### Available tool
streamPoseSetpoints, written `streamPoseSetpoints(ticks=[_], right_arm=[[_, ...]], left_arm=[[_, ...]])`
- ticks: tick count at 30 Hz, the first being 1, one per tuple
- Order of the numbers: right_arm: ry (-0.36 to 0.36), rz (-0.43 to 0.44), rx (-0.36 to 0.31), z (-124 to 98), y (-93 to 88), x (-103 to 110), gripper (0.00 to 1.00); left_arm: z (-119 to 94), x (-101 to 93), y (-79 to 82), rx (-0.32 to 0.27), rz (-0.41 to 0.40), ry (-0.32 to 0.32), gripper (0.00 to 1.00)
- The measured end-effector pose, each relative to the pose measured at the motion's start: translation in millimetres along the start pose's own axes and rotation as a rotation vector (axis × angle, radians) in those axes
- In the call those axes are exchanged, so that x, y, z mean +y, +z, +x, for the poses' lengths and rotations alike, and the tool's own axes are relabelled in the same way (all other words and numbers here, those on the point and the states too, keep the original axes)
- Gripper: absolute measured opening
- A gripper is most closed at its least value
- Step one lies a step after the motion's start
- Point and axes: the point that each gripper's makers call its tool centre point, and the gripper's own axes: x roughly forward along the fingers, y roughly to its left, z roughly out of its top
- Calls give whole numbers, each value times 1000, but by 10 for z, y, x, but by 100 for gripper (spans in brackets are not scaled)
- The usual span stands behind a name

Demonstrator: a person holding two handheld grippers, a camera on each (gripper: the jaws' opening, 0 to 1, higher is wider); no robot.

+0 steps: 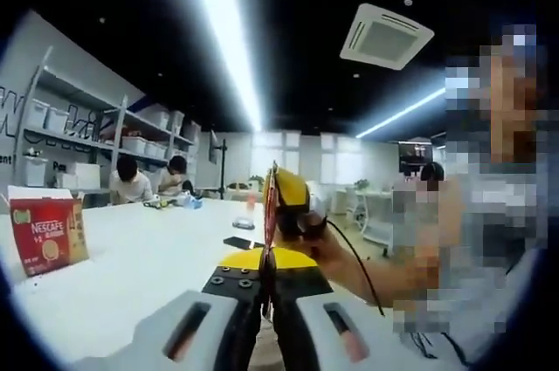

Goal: Tear open the coffee pouch, take out the coffee, and pour the coffee from the pouch into the cup

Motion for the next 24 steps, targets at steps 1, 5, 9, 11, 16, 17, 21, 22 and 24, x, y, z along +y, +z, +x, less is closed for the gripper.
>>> streamPoseSetpoints(ticks=[1, 5, 9, 11, 16, 17, 21, 22, 24], right_arm=[[-2, 0, 0, -5, 4, -7, 2], [-10, -3, 2, -39, 30, -30, 2], [-15, -7, 6, -54, 54, -30, 2], [-12, -12, 10, -42, 61, -13, 2], [-4, -19, 18, -2, 58, 10, 2], [-5, -19, 18, 0, 57, 9, 2], [-8, -18, 25, 13, 54, -5, 2], [-6, -19, 26, 15, 57, 0, 2], [1, -25, 29, 16, 66, 18, 2]], left_arm=[[9, -5, 0, 1, 2, -1, 4], [50, -34, 0, 9, 7, -5, 4], [69, -46, 4, 15, 11, -6, 4], [70, -59, 8, 16, 11, -7, 4], [37, -39, 32, 12, 13, -2, 4], [36, -35, 32, 12, 13, -1, 4], [31, -7, 42, 8, 10, 1, 4], [29, -7, 45, 8, 12, 1, 4], [31, -13, 50, 4, 14, -3, 4]])
